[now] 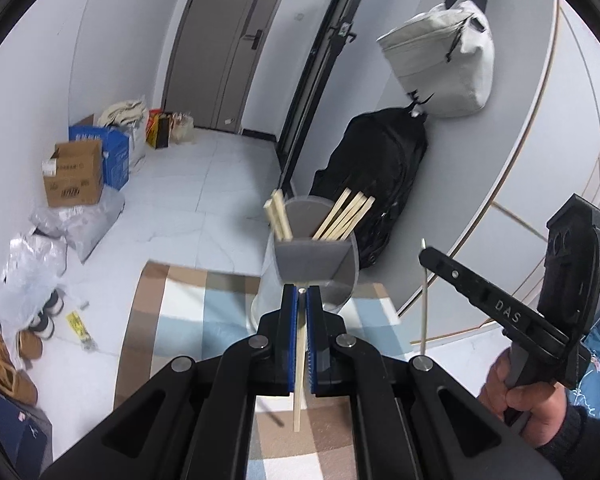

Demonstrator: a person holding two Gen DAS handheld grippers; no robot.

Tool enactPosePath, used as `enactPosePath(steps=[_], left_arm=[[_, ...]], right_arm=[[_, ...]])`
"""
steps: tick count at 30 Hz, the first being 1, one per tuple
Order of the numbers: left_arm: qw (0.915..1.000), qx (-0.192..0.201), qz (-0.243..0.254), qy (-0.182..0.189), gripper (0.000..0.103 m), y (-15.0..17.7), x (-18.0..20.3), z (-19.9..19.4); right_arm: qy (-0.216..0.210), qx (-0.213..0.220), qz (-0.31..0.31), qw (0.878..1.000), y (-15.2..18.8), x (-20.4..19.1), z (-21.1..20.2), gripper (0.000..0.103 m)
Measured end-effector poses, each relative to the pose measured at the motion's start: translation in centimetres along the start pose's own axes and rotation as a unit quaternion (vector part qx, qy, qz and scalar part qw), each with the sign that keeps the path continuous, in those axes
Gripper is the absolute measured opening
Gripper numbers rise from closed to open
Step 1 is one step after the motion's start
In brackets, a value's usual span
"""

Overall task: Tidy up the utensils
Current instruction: 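Lift both grippers with chopsticks up over the utensil holder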

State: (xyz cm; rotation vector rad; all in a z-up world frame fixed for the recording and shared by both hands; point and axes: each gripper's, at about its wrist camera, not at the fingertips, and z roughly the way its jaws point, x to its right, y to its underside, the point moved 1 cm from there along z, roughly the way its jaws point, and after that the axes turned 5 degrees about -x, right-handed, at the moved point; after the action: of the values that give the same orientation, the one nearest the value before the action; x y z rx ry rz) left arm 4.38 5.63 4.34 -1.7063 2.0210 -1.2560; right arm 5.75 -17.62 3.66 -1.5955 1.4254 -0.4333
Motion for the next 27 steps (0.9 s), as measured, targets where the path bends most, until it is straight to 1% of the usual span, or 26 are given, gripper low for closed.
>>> enactPosePath(steps=[2, 6, 12, 15, 21, 27], left_arm=[[1.0000, 0.003, 0.004, 0.003, 0.000, -1.0, 0.6, -0.4], [0.9999, 0.009, 0.013, 0.006, 0.000, -3.4, 1.9, -1.1], [0.9994, 0.025, 0.021, 0.013, 0.000, -7.3, 2.9, -1.7], [0.9987, 0.042, 0.031, 0.006, 0.000, -9.5, 3.3, -1.7], [0.9964, 0.067, 0.051, -0.004, 0.000, -13.2, 3.7, -1.0], [0.9960, 0.068, 0.059, -0.006, 0.000, -15.5, 2.8, 0.9]], right_arm=[[-0.005, 0.020, 0.000, 1.000, -1.2, -0.2, -0.5, 0.003], [-0.023, 0.062, -0.004, 0.998, -4.6, -0.5, -1.5, 0.003], [-0.041, 0.105, -0.022, 0.993, -8.5, -1.3, -1.5, 0.003], [-0.047, 0.124, -0.032, 0.991, -10.6, -1.7, -0.9, 0.004], [-0.051, 0.157, -0.038, 0.986, -13.5, -1.5, 1.4, 0.003], [-0.049, 0.170, -0.030, 0.984, -14.8, -0.8, 4.5, 0.004]])
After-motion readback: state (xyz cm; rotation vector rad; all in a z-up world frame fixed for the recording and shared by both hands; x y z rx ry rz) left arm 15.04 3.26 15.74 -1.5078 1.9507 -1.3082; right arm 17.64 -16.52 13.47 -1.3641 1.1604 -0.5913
